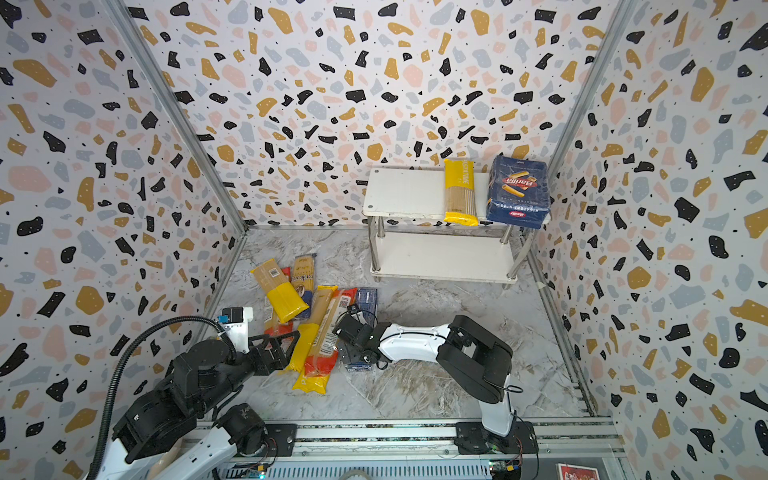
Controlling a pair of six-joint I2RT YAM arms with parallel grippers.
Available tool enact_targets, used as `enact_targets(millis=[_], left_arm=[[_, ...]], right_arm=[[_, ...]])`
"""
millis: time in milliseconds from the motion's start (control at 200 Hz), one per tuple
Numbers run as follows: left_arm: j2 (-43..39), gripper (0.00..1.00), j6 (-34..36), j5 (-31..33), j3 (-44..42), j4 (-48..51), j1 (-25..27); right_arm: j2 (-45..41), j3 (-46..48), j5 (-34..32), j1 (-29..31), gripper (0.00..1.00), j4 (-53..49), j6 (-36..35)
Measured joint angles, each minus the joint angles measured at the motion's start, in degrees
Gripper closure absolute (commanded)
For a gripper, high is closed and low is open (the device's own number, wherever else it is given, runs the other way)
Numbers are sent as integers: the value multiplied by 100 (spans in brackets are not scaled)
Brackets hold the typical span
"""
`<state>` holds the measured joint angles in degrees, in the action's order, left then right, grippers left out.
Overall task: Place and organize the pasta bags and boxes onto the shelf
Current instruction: 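Grasp the long blue spaghetti box's end with the right gripper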
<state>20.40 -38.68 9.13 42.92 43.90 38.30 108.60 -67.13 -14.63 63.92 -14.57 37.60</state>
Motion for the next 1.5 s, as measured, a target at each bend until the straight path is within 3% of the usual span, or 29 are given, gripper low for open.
enact_targets(millis=[305,481,681,831,1031,1502], left_arm=[[-11,0,35,-7,0,0,0],[-42,1,52,-4,0,2,0],[-42,0,52,-4,0,0,0],[-42,1,52,-7,0,-4,0],[-26,0,46,-13,-4,-28,-2],[426,0,-39,-188,-186,-503,-2]], right_arm=[[164,-87,-122,-2,1,-79,188],[142,7,-164,-55,16,-35,175],[-35,315,-173,-131,40,85,175],[-291,699,-4,-225,44,385,155],[-970,1547,778,-605,54,925,44],[-2116,3077,3414,-1934,63,2000,-164]])
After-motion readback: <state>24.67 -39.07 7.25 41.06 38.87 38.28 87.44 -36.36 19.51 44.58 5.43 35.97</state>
